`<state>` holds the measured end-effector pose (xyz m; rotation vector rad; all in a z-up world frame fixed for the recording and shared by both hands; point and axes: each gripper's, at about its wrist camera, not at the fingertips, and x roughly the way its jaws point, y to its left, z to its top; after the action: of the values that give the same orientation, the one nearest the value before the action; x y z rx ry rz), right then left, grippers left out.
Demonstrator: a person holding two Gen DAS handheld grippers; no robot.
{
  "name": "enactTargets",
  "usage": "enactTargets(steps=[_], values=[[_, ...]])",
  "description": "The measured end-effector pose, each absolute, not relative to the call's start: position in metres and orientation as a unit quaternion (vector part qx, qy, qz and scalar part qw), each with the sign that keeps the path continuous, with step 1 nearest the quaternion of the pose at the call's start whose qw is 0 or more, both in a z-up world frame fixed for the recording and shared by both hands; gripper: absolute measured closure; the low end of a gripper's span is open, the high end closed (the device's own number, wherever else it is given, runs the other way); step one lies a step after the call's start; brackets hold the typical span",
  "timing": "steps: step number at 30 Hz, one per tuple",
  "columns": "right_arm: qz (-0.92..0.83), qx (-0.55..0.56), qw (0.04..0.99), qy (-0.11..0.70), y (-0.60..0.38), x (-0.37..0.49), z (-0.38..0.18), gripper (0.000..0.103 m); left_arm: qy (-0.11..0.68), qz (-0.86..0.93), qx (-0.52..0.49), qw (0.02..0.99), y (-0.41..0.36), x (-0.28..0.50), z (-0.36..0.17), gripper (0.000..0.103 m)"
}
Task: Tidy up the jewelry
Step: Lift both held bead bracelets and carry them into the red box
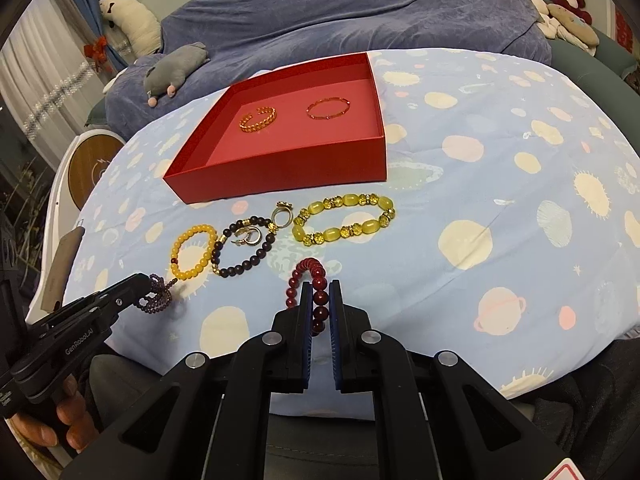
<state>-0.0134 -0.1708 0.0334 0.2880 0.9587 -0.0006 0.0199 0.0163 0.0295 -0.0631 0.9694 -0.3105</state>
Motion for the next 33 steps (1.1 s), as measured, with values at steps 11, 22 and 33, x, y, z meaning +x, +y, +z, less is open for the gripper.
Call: enactTargets(steps=[11,22,33], values=[[0.017,0.139,0.884,0.446,-0.165,-0.011,0.058,0.095,0.441,-0.18,-0.015,0.879,-0.001,0.015,0.067,0.097],[0.03,0.133,0.906,0.4,-0.175,0.064,0.107,0.095,0.404,-0.217,-0.009,0.889,-0.036,0.087,0.113,0.097],[0.035,0.152,0.903,0.4,-0.181,0.146,0.096,0.095,0.415,-0.212,-0.014,0.885,-0.05,0.172,0.1,0.097]])
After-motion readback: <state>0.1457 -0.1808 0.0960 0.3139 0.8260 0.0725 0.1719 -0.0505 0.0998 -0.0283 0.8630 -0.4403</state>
